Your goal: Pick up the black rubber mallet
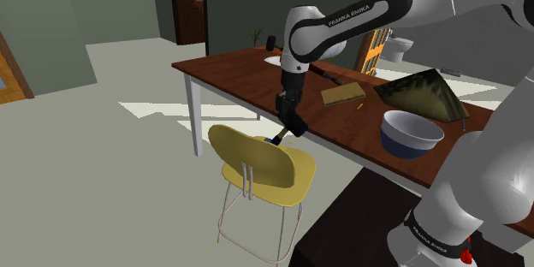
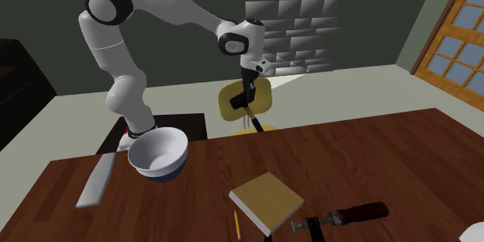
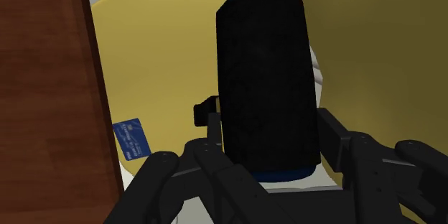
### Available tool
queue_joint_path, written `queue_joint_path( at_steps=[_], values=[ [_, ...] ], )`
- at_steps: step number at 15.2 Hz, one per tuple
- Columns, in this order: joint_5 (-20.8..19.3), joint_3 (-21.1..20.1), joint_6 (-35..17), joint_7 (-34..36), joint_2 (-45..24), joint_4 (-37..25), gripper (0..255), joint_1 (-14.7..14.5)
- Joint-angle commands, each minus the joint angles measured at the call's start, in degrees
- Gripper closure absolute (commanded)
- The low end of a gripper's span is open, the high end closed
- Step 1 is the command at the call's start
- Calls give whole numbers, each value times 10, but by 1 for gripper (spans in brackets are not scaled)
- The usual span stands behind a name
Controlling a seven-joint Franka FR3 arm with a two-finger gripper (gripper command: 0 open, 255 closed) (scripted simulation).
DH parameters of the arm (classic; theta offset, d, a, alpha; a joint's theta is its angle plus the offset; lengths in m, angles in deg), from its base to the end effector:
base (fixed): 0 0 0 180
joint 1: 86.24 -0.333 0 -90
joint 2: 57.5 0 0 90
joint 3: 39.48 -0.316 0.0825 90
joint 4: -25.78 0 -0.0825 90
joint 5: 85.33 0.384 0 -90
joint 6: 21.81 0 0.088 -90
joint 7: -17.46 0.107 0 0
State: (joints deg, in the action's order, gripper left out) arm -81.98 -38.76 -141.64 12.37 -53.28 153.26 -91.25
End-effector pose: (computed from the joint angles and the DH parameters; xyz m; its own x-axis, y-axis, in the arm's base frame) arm 0.5052 0.0407 0.4006 0.9894 0.1341 -0.0559 0.1310 -0.9899 -0.0550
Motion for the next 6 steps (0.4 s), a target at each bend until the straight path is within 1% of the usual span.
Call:
queue_joint_path(
  at_steps=[1,4,6],
  values=[
    [-1,-1,16,2,5,-11,255,0],
    [-1,-1,39,3,14,-25,255,0],
    [-1,-1,40,3,15,-26,255,0]
  ],
)
